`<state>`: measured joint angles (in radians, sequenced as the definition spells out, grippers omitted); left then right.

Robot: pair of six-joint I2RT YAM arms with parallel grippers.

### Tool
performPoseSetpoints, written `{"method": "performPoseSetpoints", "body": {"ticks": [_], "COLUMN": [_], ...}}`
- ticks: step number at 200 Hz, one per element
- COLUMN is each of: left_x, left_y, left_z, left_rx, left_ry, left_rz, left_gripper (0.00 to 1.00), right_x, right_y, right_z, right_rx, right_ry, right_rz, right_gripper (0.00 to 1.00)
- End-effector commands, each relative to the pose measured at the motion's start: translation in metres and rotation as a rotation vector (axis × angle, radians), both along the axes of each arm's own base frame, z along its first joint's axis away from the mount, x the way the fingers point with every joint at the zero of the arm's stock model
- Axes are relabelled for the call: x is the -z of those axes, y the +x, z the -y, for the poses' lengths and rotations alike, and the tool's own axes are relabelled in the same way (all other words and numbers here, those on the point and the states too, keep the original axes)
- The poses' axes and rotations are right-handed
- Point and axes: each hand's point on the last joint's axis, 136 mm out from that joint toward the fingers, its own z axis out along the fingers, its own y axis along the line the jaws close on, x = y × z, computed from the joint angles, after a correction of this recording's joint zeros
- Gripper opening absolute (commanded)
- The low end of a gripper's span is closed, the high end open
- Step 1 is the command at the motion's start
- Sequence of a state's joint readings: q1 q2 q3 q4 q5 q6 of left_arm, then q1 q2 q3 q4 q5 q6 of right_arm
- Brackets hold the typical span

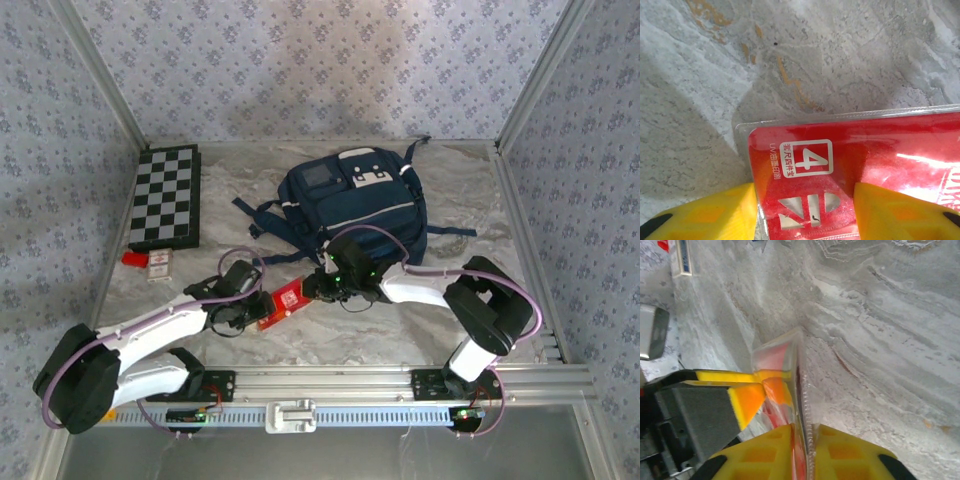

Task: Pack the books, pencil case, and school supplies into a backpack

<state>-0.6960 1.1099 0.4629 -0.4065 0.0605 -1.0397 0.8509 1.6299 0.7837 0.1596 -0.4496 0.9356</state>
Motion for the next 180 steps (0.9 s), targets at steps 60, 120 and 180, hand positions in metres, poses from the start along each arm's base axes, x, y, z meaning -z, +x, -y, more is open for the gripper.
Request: {"method": "performPoseSetpoints", "body": {"ticks": [60,120,180], "left_x": [-0.049,-0.161,-0.206], "left_y": [0.032,0.093,0.139], "left_z": [0.001,0.007,0.099], "left_rx": [0.04,0.18,0.592], "left_ry": [0.047,0.088,0.174], "left_rz": [0.139,0.509,0.735], "left_gripper": [0.56,0.65,0.76], "right_x": [-0.073,-0.147,-0.193], "right_y": [0.021,0.039,0.05], "right_z": [0.009,0.088,0.196], "right_rx": [0.043,0.189,0.42], "right_ry": [0.177,0.198,0.229], "right_rz": [0.092,0.195,0.246], "right_gripper": [0.02,0.03,0.03]}}
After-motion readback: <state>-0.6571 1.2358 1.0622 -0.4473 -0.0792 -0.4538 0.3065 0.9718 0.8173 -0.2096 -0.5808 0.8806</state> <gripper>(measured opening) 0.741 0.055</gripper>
